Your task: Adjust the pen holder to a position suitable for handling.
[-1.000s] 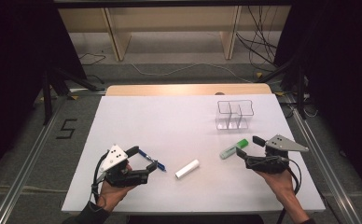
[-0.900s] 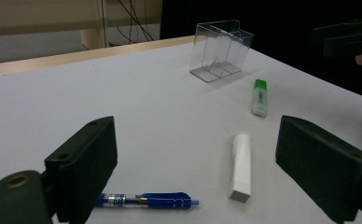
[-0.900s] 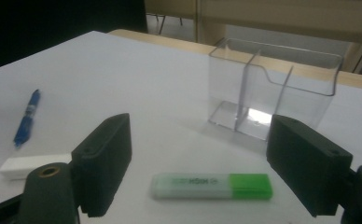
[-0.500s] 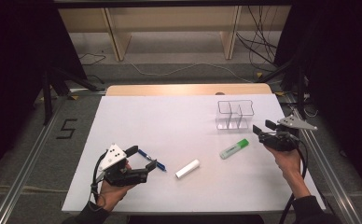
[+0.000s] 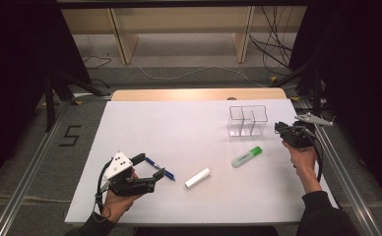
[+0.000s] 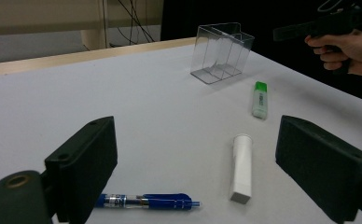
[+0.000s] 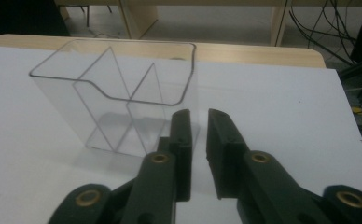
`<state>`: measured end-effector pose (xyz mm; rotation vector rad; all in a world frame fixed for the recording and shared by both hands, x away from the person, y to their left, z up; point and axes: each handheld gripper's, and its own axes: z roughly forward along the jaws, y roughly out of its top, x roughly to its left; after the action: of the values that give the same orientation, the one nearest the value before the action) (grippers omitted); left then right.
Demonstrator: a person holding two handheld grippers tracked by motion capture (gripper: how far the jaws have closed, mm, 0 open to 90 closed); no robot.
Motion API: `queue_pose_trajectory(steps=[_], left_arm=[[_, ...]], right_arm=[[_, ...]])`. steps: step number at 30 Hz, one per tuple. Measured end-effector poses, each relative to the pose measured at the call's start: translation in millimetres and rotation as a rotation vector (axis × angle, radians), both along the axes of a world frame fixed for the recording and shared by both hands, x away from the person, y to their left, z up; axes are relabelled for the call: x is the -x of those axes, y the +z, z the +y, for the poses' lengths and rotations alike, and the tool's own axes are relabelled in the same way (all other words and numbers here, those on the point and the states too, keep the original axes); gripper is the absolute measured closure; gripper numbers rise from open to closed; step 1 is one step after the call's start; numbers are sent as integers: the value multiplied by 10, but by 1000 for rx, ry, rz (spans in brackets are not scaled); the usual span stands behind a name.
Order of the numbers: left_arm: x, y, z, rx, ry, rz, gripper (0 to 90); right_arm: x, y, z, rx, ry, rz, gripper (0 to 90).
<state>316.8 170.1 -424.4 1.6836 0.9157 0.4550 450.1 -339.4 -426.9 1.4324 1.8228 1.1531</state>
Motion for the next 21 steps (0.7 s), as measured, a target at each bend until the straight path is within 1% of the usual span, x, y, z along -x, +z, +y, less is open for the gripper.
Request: queue_pose_trajectory(steps=[1, 2, 3, 4, 6, 7, 9, 10, 15, 21], left_arm=[[-1, -2, -3, 1, 1, 0, 122], [0, -2, -1, -6, -2, 1, 122], [1, -1, -1, -5, -2, 1, 122], [1, 0, -1, -3, -2, -1, 122], [0, 0, -2, 0, -1, 0, 122], [-1, -2, -1, -1, -1, 0, 122], [-1, -1, 2, 1, -1, 2, 122], [-1, 0, 4, 2, -2, 2, 122], [5, 5, 4, 8, 1, 2, 122], [2, 5, 4, 7, -1, 3, 122]], right_arm=[[-55, -34, -18, 2, -5, 7, 864], [-55, -34, -18, 2, -5, 7, 864], [-83, -51, -23, 1, -7, 12, 886], [-139, -82, -29, 3, -9, 25, 900], [-167, -96, -28, 4, -9, 30, 900], [-215, -116, -21, 7, -9, 37, 900], [-261, -130, -7, 16, -5, 45, 900], [-261, -130, -7, 16, -5, 45, 900], [-379, -161, 16, 40, -9, 71, 900], [-457, -173, 36, 48, -1, 85, 900]])
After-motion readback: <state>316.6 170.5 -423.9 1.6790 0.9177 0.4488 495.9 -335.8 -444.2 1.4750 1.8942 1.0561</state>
